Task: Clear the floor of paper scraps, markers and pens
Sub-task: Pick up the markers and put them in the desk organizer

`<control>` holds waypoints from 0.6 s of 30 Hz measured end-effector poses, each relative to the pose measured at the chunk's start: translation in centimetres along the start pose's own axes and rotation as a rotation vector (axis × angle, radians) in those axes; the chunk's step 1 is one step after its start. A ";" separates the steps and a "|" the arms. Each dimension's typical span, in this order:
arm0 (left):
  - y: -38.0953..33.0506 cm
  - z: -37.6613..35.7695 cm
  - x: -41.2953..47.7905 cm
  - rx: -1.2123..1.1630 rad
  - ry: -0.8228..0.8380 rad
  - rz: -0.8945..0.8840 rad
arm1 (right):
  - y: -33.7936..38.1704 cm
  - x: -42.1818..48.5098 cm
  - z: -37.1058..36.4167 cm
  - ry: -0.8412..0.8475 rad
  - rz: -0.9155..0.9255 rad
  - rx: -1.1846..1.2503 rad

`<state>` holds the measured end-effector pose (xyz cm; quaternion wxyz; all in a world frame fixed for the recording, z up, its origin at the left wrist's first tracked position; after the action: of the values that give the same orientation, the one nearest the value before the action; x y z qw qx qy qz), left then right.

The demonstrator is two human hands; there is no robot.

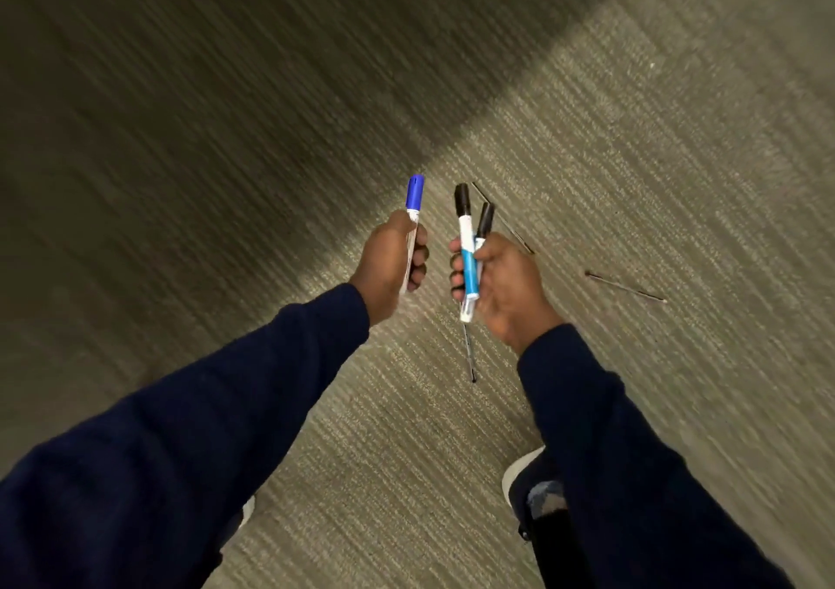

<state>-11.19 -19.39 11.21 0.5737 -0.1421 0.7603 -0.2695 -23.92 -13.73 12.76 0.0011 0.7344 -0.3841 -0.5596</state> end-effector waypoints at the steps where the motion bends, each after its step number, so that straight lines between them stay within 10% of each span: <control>1: -1.6 1.5 -1.8 -0.015 -0.016 -0.017 | 0.1 -0.9 -3.3 0.022 0.000 -0.010; 18: -28.0 27.0 -35.1 -0.241 -0.095 -0.288 | 8.4 -21.6 -48.2 0.061 0.142 -0.424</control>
<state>22.41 -30.42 49.85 0.5434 -0.3298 0.7308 -0.2488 9.28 -28.11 52.09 0.2065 0.7053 -0.3083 -0.6041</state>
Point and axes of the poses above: each hand's wrist, its own x-axis towards the middle knuckle, its own z-axis out of the back of the hand, y = z × x, the point moved 7 cm from there along x, towards the middle knuckle, and after that the axes turned 9 degrees about y, right-handed, at the moved point
